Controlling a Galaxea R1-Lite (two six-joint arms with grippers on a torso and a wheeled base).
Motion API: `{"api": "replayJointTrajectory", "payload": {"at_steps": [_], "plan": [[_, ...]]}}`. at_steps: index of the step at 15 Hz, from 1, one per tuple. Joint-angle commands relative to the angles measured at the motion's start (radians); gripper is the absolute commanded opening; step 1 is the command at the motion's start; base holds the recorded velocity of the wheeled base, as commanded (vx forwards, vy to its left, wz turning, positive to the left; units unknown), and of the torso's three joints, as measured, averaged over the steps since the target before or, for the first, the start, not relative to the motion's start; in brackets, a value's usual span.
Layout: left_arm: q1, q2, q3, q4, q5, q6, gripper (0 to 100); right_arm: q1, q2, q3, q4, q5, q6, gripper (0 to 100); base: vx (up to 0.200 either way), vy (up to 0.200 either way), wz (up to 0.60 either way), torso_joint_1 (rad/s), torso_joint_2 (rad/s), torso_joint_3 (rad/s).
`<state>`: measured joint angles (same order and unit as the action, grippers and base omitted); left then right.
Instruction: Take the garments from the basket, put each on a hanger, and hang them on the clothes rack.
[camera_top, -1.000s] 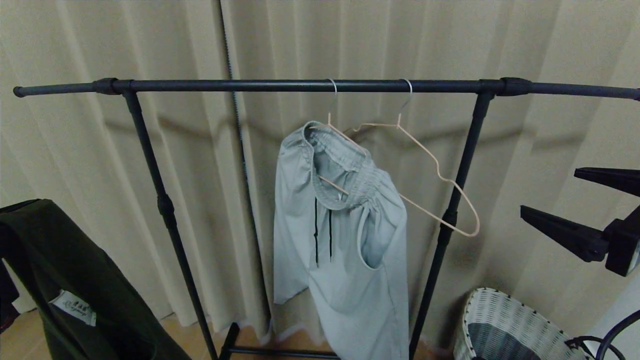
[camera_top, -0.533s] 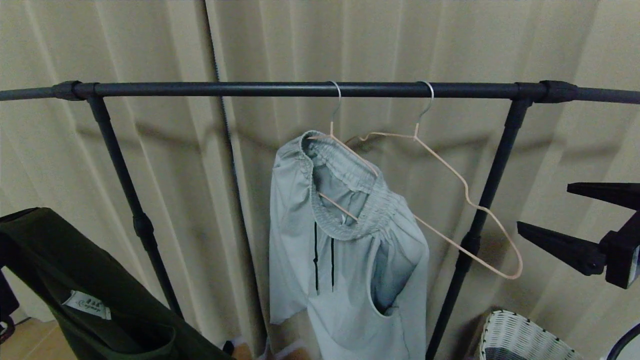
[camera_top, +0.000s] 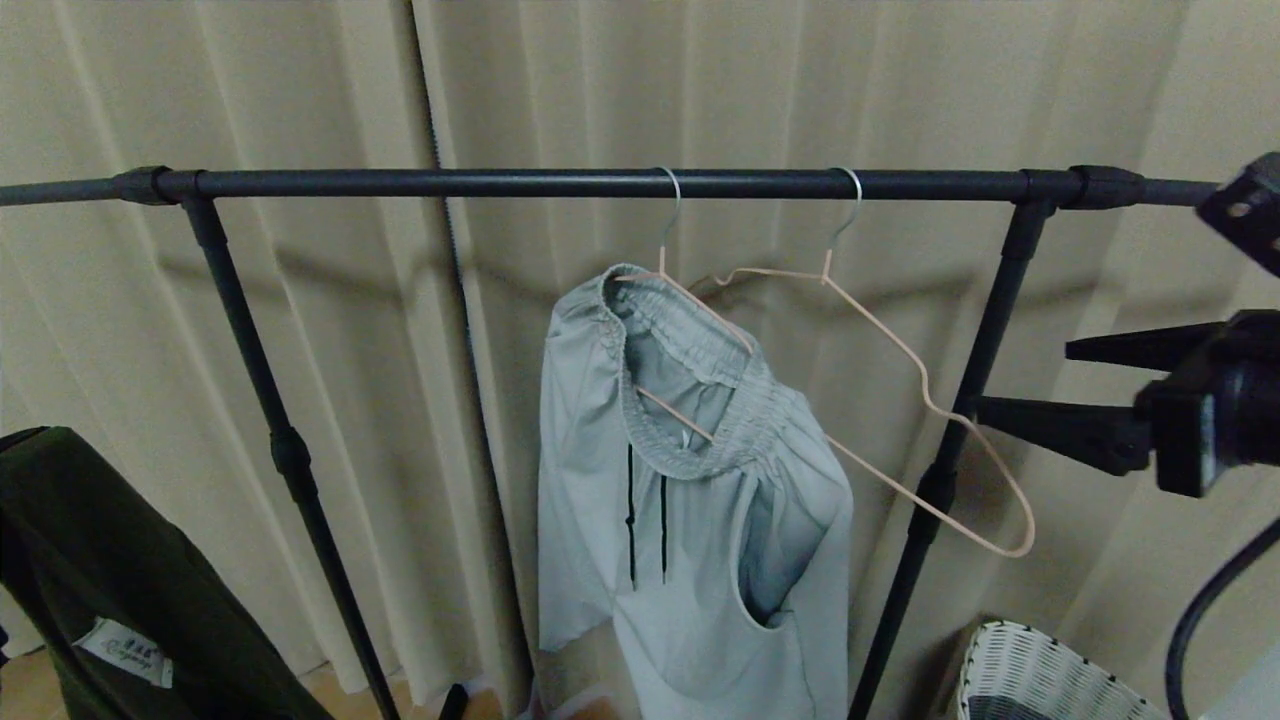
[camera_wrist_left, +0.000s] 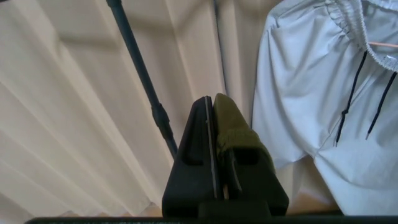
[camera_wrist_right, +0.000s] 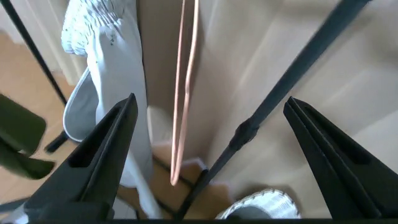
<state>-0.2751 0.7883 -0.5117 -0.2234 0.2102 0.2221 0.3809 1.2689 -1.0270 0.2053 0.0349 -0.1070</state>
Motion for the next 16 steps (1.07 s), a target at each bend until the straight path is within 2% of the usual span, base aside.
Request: {"api": "replayJointTrajectory", "payload": {"at_steps": [1,3,5,11,16], "plan": [[-0.001,-0.021,0.004,0.003,0.0,0.002,0,0.026,0.159,-0.099,0.034,0.0,0.006,100,0.0,0.0,0.0,0.0,0.0,0.0],[-0.001,-0.02,0.024,0.003,0.0,0.002,0,0.036,0.216,-0.153,0.094,0.0,0.007,100,0.0,0.0,0.0,0.0,0.0,0.0],[-0.001,-0.024,0.039,0.003,0.001,0.0,0,0.039,0.285,-0.197,0.095,0.0,0.013,100,0.0,0.0,0.0,0.0,0.0,0.0],[-0.004,-0.032,0.055,0.003,0.0,0.005,0,0.038,0.395,-0.311,0.147,-0.001,0.096,100,0.0,0.0,0.0,0.0,0.0,0.0],[-0.004,-0.032,0.055,0.003,0.0,0.005,0,0.038,0.395,-0.318,0.155,-0.001,0.109,100,0.0,0.0,0.0,0.0,0.0,0.0]]}}
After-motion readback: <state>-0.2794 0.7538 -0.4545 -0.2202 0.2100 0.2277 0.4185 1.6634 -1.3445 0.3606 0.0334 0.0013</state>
